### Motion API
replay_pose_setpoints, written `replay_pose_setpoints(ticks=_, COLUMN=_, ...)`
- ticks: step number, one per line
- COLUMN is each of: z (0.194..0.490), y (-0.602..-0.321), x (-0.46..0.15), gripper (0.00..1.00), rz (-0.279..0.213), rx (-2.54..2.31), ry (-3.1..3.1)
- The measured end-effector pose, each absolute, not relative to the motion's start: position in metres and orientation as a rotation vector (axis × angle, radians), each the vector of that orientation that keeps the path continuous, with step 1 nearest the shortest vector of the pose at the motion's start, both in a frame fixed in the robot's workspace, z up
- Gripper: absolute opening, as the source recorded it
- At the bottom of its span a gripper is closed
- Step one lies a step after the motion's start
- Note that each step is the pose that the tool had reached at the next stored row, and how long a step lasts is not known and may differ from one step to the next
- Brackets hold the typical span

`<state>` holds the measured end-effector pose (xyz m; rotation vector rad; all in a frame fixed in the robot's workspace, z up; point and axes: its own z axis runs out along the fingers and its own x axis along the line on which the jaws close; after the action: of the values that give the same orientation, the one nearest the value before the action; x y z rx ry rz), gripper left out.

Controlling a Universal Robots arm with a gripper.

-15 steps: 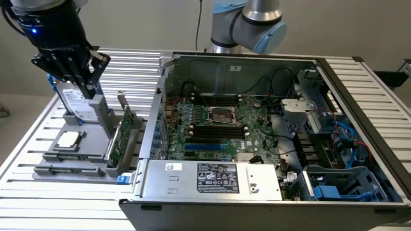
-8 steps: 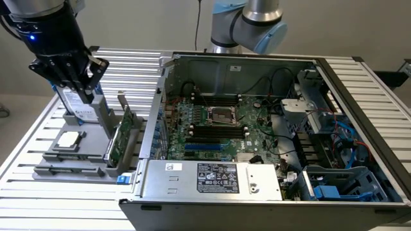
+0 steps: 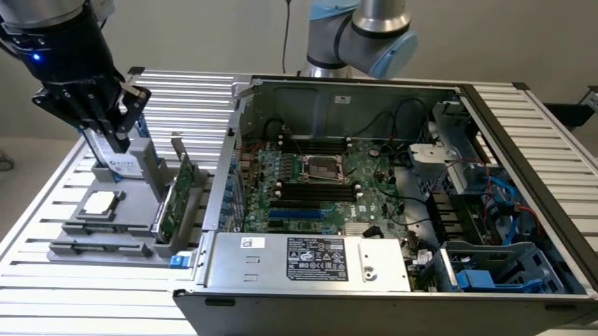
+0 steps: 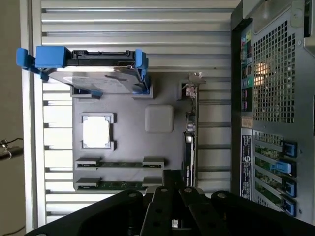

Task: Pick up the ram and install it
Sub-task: 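Reach for the ram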

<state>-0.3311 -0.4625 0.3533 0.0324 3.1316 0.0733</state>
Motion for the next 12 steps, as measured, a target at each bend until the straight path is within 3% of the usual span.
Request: replay_pose_setpoints(ticks=12, z=0.352, y=-0.469, x=-0.345, gripper=0.11, rz=0.073, rx=0.001, ry=3.132)
